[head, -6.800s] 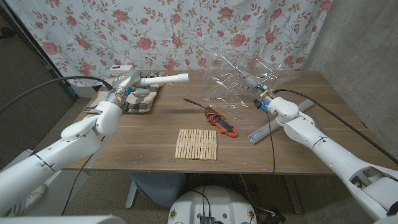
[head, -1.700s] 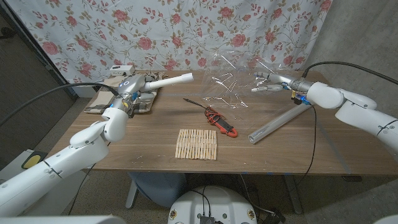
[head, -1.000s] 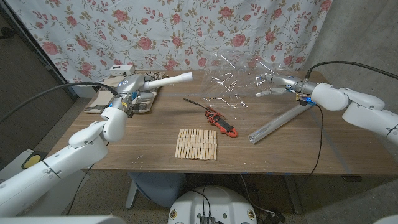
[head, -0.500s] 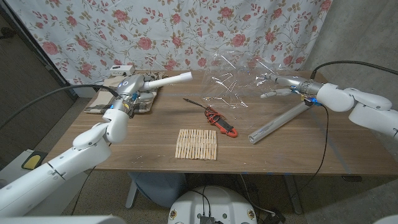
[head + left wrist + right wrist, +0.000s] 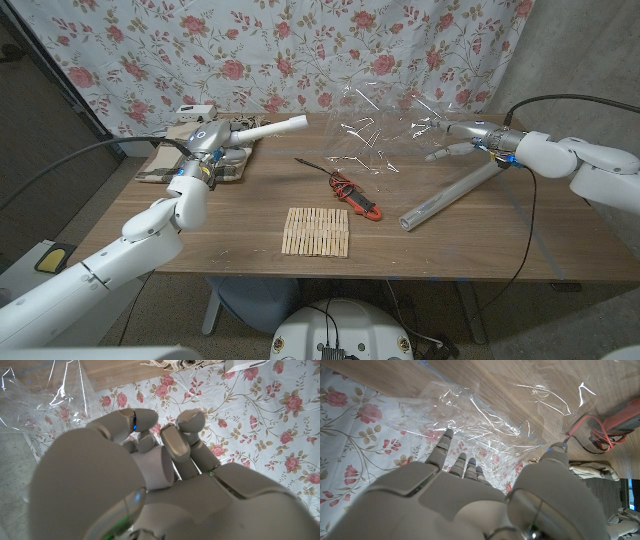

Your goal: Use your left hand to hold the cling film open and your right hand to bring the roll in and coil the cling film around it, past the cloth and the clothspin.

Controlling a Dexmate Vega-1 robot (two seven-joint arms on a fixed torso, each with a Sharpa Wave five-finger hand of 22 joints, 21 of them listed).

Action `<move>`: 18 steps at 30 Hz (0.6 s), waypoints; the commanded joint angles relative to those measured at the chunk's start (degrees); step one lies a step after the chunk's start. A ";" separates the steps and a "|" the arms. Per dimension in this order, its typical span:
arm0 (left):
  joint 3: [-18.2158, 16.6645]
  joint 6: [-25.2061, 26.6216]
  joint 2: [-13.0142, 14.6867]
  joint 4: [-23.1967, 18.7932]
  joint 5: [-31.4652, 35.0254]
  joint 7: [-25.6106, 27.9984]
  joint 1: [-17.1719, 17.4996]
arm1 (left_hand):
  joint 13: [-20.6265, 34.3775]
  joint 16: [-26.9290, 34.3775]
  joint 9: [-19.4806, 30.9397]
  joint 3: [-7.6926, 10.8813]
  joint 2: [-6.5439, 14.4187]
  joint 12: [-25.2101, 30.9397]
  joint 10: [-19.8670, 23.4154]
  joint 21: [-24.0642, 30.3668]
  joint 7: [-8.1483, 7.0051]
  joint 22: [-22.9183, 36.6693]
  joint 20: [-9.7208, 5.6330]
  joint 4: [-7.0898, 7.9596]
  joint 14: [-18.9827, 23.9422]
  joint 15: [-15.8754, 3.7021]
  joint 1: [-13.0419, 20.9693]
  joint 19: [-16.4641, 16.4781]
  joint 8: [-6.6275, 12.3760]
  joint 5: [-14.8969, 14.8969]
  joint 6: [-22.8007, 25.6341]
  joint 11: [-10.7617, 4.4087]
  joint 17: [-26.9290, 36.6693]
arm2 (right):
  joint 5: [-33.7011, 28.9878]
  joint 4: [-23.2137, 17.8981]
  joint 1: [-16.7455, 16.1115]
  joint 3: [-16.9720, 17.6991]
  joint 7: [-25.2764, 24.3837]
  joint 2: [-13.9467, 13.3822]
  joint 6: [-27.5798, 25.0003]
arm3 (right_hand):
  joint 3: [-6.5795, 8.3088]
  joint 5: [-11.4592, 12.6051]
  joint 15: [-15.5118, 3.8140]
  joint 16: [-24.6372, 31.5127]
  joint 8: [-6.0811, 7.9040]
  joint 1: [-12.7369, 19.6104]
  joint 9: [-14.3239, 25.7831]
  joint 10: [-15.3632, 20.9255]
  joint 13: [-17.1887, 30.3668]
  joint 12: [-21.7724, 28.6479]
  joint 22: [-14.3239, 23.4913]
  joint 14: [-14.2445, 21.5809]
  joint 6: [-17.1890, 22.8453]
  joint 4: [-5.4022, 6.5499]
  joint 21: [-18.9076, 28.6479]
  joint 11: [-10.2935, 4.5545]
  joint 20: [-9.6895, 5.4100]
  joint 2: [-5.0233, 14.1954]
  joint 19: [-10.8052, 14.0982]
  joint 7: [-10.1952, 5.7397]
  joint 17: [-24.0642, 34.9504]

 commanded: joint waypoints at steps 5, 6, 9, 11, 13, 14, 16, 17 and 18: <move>0.49 1.01 -0.61 0.16 -0.38 1.12 0.45 | 6.90 -0.03 5.27 -0.16 0.08 11.71 3.24 0.04 -0.10 0.03 -0.16 -0.13 -0.21 0.07 -0.12 0.04 14.52 -0.07 0.21 -0.15 -0.03 | -3.51 -0.05 2.45 -0.71 3.31 -1.79 -0.13 | 1.49 1.18 -0.34 -0.52 -0.27 4.46 0.24 -1.64 0.07 0.02 0.09 -0.54 -4.53 -1.30 -0.58 0.44 -1.00 0.74 -0.06 0.76 0.02; 0.47 1.19 -0.60 0.05 -0.41 1.11 0.55 | 6.90 0.01 5.27 -0.16 -0.01 11.71 3.25 0.27 -0.08 0.43 -0.24 -0.15 -0.27 0.09 -0.20 -0.04 14.52 -0.06 0.21 -0.16 0.02 | -3.90 -0.19 2.47 -0.76 3.42 -1.91 -0.23 | 1.84 1.30 -0.26 -0.57 -0.21 5.26 0.24 -1.83 0.08 0.07 0.08 -0.63 -4.72 -1.42 -0.65 0.76 -1.08 0.97 -0.12 1.19 0.03; 0.40 1.10 -0.68 0.04 -0.56 1.53 0.84 | 6.90 -0.04 5.27 -0.17 0.10 11.71 3.26 0.01 -0.08 -0.11 -0.13 -0.12 -0.20 0.07 -0.12 0.06 14.52 -0.09 0.22 -0.16 -0.03 | -3.80 -0.79 2.03 -0.52 3.87 -2.36 -0.92 | 2.73 1.61 0.47 -0.68 0.04 7.54 0.23 -2.21 0.09 0.24 0.08 -0.86 -4.84 -1.66 -0.75 2.05 -1.17 1.23 -0.12 3.05 0.03; 0.20 0.55 -0.79 0.10 -0.75 2.22 1.19 | 6.90 -0.04 5.27 -0.16 0.09 11.71 3.26 0.15 -0.11 0.10 -0.16 -0.11 -0.21 0.08 -0.16 0.00 14.52 -0.08 0.23 -0.15 -0.02 | -4.65 -1.28 1.84 -0.62 4.23 -2.94 -1.15 | 2.96 1.68 0.90 -0.68 0.14 8.19 0.22 -2.27 0.08 0.30 0.08 -0.86 -4.76 -1.69 -0.78 2.28 -1.16 1.21 -0.14 3.59 0.03; 0.21 0.71 -0.77 -0.02 -0.74 2.26 1.36 | 6.90 0.01 5.27 -0.13 0.04 11.71 3.27 0.21 -0.09 0.33 -0.12 -0.14 -0.25 0.10 -0.15 -0.15 14.52 -0.08 0.24 -0.16 0.02 | -4.86 -1.69 1.69 -0.65 5.01 -3.37 -1.51 | 3.05 1.71 0.87 -0.69 0.14 8.46 0.22 -2.32 0.08 0.31 0.08 -0.88 -4.82 -1.69 -0.82 2.13 -1.09 1.22 -0.22 3.34 0.03; 0.18 0.56 -0.85 0.04 -0.86 2.41 1.46 | 6.90 -0.02 5.27 -0.18 0.14 11.71 3.27 0.05 -0.10 0.01 -0.09 -0.10 -0.17 0.08 -0.14 -0.08 14.52 -0.10 0.25 -0.16 -0.03 | -4.94 -1.76 1.57 -0.62 5.14 -3.58 -1.52 | 3.10 1.73 0.77 -0.67 0.13 8.58 0.22 -2.34 0.08 0.32 0.08 -0.82 -4.88 -1.69 -0.84 2.13 -1.10 1.23 -0.26 3.29 0.03; 0.28 0.76 -0.88 0.05 -0.88 2.35 1.52 | 6.90 -0.03 5.27 -0.17 0.10 11.71 3.28 0.18 -0.09 0.09 -0.21 -0.10 -0.19 0.08 -0.15 0.09 14.52 -0.11 0.25 -0.17 -0.03 | -4.56 -2.06 1.36 -0.45 6.00 -3.96 -2.13 | 3.32 1.78 0.63 -0.61 0.19 9.14 0.22 -2.01 0.08 0.52 0.08 -0.66 -4.87 -1.70 -0.84 2.00 -1.37 1.29 -0.25 2.82 0.04; 0.30 0.74 -0.96 0.10 -0.98 2.39 1.54 | 6.90 -0.05 5.27 -0.18 0.13 11.71 3.28 0.17 -0.09 0.09 -0.21 -0.09 -0.17 0.08 -0.15 0.08 14.52 -0.11 0.25 -0.16 -0.04 | -4.98 -2.27 1.19 -0.41 5.96 -4.30 -2.21 | 3.46 1.81 0.47 -0.52 0.23 9.45 0.23 -1.69 0.09 0.68 0.08 -0.44 -4.84 -1.69 -0.82 1.90 -1.44 1.34 -0.20 2.70 0.04; 0.32 0.79 -0.94 0.08 -1.04 2.29 1.54 | 6.90 -0.07 5.26 -0.19 0.12 11.71 3.29 0.06 -0.10 -0.06 -0.17 -0.04 -0.20 0.11 -0.23 0.01 14.52 -0.10 0.26 -0.16 -0.04 | -5.05 -2.50 1.11 -0.33 6.35 -4.60 -2.47 | 3.63 1.83 0.34 -0.46 0.44 9.87 0.24 -1.44 0.11 0.83 0.08 -0.26 -4.41 -1.68 -0.81 1.70 -1.45 1.40 -0.16 2.37 0.05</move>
